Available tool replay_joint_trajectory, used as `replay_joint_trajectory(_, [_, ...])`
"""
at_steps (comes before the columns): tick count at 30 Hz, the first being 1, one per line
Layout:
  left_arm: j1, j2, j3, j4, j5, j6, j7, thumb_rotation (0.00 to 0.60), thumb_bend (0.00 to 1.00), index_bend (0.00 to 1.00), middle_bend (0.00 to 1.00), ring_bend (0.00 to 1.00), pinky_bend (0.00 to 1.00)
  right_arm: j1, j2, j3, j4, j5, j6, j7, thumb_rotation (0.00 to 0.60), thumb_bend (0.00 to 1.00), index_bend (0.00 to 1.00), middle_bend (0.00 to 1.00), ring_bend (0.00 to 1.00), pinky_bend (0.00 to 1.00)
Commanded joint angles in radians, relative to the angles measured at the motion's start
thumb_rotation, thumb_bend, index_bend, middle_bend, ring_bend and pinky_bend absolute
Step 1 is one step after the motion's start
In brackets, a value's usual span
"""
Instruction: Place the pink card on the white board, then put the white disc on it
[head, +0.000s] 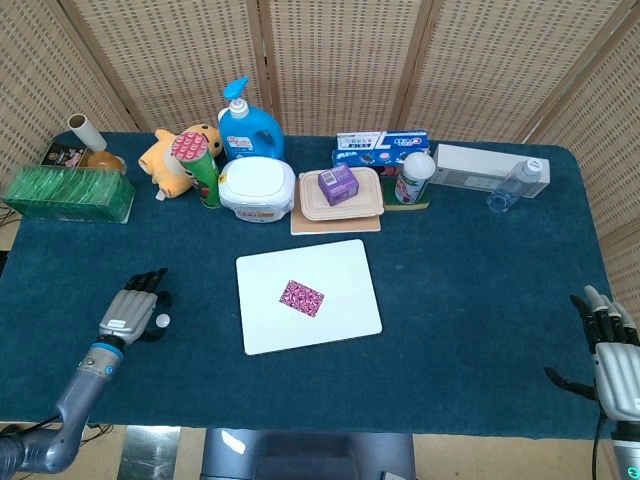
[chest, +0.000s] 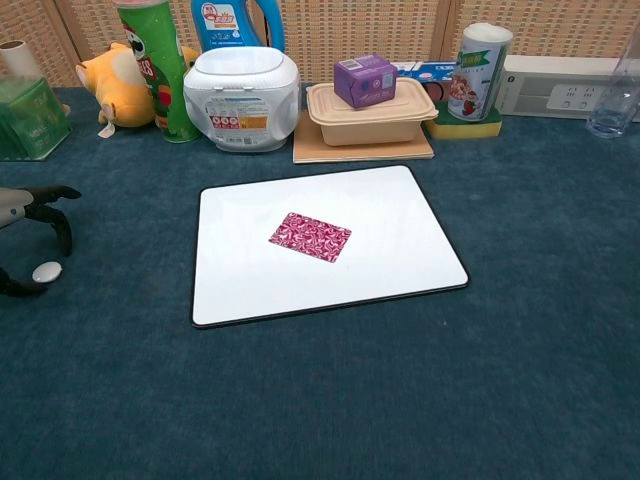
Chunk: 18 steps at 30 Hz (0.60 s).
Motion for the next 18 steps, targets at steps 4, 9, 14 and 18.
replay_joint_trajectory(4, [0.009,-0.002,-0.011,0.006,0.01,-0.012,-0.002,0.6,0.23,0.48,0.0,0.0,0.06,0.0,0.001,-0.001,0.0,-0.002,0.0,0.003,0.561,0.0,0.04,0.0,0.0,0.0])
replay_joint_trajectory(9, [0.014,-0.004,-0.021,0.006,0.018,-0.019,0.003,0.6,0.24,0.53,0.0,0.0,0.06,0.0,0.0,-0.001,0.0,-0.002,0.0,0.001,0.562,0.0,0.04,0.0,0.0,0.0])
replay_joint_trajectory(14, [0.018,0.003,-0.035,-0.01,0.029,-0.019,0.005,0.6,0.24,0.53,0.0,0.0,0.06,0.001,-0.001,-0.001,0.0,-0.001,-0.001,-0.001,0.565,0.0,0.04,0.0,0.0,0.0])
replay_joint_trajectory(18, [0.012,0.014,-0.053,-0.039,0.031,-0.021,0.012,0.6,0.24,0.53,0.0,0.0,0.06,0.001,-0.001,-0.001,0.0,-0.001,-0.002,0.0,0.565,0.0,0.04,0.0,0.0,0.0])
